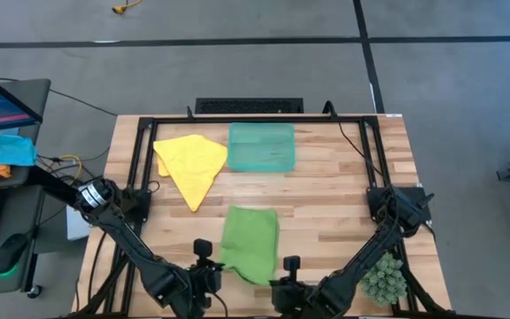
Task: Roll microfiber towels into tight, uniform cylinder then place into a basket
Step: Fold green microfiber towel
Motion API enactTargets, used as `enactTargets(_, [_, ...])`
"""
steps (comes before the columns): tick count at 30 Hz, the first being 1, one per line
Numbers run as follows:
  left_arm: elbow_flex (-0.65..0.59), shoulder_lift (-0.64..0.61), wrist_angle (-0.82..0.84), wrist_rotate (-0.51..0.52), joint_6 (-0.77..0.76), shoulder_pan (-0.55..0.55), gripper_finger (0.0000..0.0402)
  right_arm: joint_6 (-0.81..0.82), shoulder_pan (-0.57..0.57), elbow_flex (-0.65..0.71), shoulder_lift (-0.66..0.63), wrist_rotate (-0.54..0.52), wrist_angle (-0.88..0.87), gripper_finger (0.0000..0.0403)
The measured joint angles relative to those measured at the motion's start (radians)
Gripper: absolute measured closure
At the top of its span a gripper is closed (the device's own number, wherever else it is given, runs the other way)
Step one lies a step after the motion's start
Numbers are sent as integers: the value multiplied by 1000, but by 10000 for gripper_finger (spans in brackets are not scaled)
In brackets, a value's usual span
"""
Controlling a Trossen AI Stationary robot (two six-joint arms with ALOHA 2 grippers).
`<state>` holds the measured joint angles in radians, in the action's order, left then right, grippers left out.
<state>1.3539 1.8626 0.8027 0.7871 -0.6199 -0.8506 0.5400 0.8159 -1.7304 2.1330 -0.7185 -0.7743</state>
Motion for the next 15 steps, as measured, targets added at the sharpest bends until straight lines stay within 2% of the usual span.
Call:
enactTargets(5, [-1,1,107,40,-96,39,398,88,-40,0,0,-43,-129,400])
enactTargets(9, [-32,3,122,51,-127,94,398,204,-91,0,0,-46,-235,398])
enactTargets(15, [-101,3,120,42,-153,191,398,259,-144,0,0,-36,-282,398])
